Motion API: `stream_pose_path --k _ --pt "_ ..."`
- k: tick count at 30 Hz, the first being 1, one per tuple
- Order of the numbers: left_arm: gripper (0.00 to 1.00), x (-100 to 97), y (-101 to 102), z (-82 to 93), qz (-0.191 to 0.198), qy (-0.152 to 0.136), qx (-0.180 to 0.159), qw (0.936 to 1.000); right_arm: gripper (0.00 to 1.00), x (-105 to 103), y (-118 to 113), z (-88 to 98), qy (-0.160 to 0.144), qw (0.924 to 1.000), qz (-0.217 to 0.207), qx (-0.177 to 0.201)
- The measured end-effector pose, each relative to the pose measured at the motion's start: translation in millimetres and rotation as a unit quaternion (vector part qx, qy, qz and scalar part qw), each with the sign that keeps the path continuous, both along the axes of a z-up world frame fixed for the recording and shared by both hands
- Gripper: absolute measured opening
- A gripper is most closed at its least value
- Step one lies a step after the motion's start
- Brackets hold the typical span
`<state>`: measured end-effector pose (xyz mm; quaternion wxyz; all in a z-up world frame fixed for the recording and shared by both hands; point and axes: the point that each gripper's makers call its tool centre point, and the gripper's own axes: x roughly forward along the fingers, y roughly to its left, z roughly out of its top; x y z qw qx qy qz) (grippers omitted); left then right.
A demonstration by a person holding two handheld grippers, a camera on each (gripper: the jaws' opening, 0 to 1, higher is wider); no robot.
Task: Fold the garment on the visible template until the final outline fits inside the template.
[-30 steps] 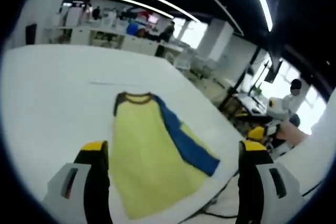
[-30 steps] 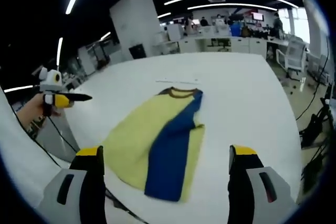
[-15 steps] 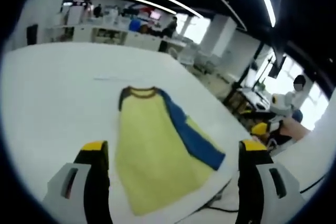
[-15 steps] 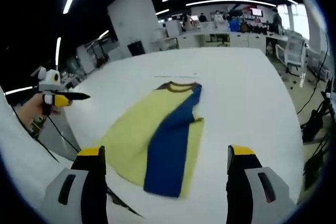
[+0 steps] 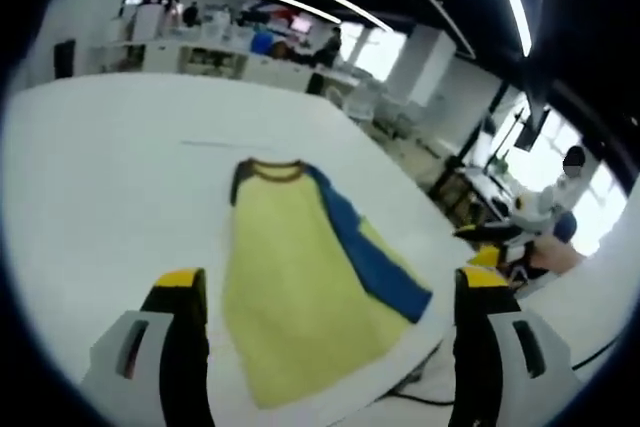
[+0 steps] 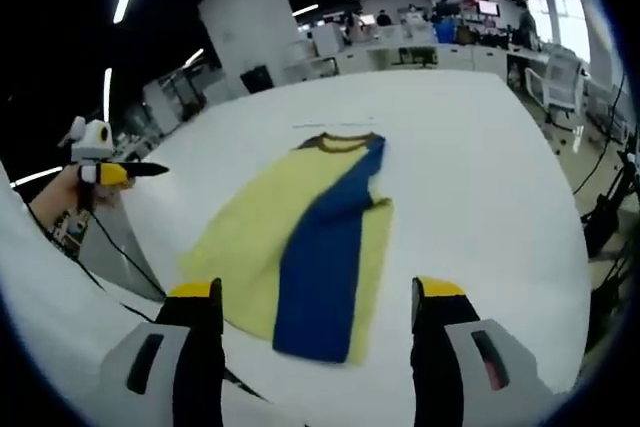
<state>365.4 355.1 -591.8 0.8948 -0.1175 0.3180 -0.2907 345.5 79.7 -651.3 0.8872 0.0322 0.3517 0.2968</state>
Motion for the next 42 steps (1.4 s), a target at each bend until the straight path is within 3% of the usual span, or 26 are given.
stream_pose_path --k 16,22,32,35,42 --pt "0.99 -7.1 14 -11.8 0.013 0.016 0.007 0.9998 0.52 -27 1 -43.3 0.043 0.9991 -0.005 -0.003" --pt "0.99 -7.3 12 -13.5 0.013 0.019 0.007 0.9997 0.37 -30 -1 -57.1 0.046 0.9987 -0.021 -0.004" --pt "0.99 -7.9 16 -13.0 0.018 0.018 0.006 0.9997 0.29 -32 1 -80.7 0.067 0.9974 -0.025 -0.012" --pt "0.99 -8.7 22 -13.4 0.028 0.019 0.006 0.9994 0.27 -29 0 -85.2 0.076 0.9962 -0.042 0.001" --pt "0.99 -9.7 30 -13.9 0.043 0.019 0.004 0.9989 0.22 -31 -4 -101.4 0.092 0.9945 -0.044 -0.025"
